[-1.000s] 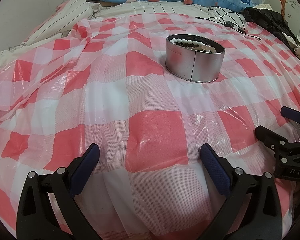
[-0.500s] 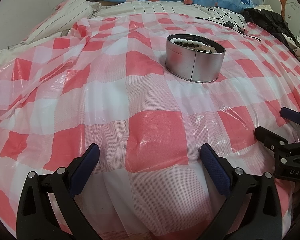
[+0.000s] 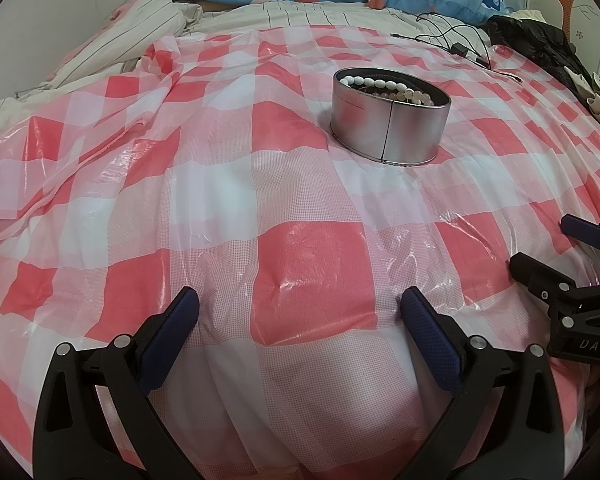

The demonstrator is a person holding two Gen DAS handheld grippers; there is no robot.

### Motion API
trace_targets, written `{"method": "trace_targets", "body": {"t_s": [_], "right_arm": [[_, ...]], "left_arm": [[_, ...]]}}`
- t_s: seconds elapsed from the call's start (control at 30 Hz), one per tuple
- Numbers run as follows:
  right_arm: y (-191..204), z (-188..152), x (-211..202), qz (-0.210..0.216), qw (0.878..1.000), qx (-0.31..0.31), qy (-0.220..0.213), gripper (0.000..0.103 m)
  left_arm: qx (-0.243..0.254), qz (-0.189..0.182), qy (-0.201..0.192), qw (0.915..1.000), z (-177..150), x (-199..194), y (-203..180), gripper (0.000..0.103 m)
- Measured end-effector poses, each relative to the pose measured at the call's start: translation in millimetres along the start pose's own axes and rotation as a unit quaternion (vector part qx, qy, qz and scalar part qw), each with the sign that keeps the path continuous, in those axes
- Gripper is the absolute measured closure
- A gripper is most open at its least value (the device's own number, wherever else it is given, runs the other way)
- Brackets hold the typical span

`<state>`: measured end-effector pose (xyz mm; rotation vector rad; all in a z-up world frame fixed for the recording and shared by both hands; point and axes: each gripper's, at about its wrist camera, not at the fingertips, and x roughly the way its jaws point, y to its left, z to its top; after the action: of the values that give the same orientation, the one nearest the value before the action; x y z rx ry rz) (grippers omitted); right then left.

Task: Organize jewelry

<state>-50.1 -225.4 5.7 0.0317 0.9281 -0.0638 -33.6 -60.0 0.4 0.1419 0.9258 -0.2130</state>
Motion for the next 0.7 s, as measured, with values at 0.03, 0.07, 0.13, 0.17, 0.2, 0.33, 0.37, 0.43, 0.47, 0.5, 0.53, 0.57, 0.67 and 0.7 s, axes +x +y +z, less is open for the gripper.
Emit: {"method": "trace_targets", "body": {"t_s": [0.03, 0.07, 0.13, 0.17, 0.2, 0.33, 0.37, 0.43, 0.47, 0.5, 0.53, 0.57, 0.67, 0.7], "right_arm": [[1.1, 0.3, -0.1, 0.0, 1.0, 0.0, 0.0, 0.007], [0.2, 0.0, 0.0, 0.0, 1.0, 0.0, 0.0, 0.007], [0.6, 0.2, -0.1, 0.0, 1.0, 0.0, 0.0, 0.007], [0.4, 0.1, 0.0, 0.0, 1.0, 0.0, 0.0, 0.007], [1.0, 0.3, -0.1, 0.0, 1.0, 0.0, 0.0, 0.007], [1.1, 0.4, -0.1, 0.0, 1.0, 0.0, 0.0, 0.007], [0.9, 0.3, -0.1, 0.0, 1.0, 0.0, 0.0, 0.007], [1.0, 0.4, -0.1, 0.0, 1.0, 0.0, 0.0, 0.007], [0.7, 0.3, -0.1, 0.0, 1.0, 0.0, 0.0, 0.007], [1.2, 0.5, -0.2, 0.0, 1.0, 0.0, 0.0, 0.007], [1.5, 0.6, -0.2, 0.0, 1.0, 0.0, 0.0, 0.007], [1.4, 0.6, -0.2, 0.0, 1.0, 0.0, 0.0, 0.007], [0.2, 0.2, -0.2, 0.0, 1.0, 0.0, 0.0, 0.007], [0.7, 0.4, -0.2, 0.0, 1.0, 0.0, 0.0, 0.007]], "left_arm": [[0.0, 0.0, 0.0, 1.0, 0.1, -0.1, 0.1, 0.006], [0.0, 0.0, 0.0, 1.0, 0.0, 0.0, 0.0, 0.006], [0.0, 0.0, 0.0, 1.0, 0.2, -0.2, 0.2, 0.006], [0.0, 0.0, 0.0, 1.0, 0.0, 0.0, 0.1, 0.006], [0.0, 0.0, 0.0, 1.0, 0.1, -0.2, 0.2, 0.006], [0.0, 0.0, 0.0, 1.0, 0.0, -0.1, 0.2, 0.006], [0.0, 0.0, 0.0, 1.0, 0.0, 0.0, 0.2, 0.006], [0.0, 0.0, 0.0, 1.0, 0.1, 0.0, 0.2, 0.006], [0.0, 0.0, 0.0, 1.0, 0.0, 0.1, 0.2, 0.006], [0.0, 0.0, 0.0, 1.0, 0.1, -0.1, 0.4, 0.006], [0.0, 0.0, 0.0, 1.0, 0.2, -0.3, 0.4, 0.006], [-0.001, -0.001, 0.0, 1.0, 0.1, 0.1, 0.4, 0.006], [-0.002, -0.003, -0.004, 1.0, -1.2, -1.4, 0.4, 0.006], [-0.002, -0.004, -0.004, 1.0, -1.5, -1.2, 0.1, 0.006]]}}
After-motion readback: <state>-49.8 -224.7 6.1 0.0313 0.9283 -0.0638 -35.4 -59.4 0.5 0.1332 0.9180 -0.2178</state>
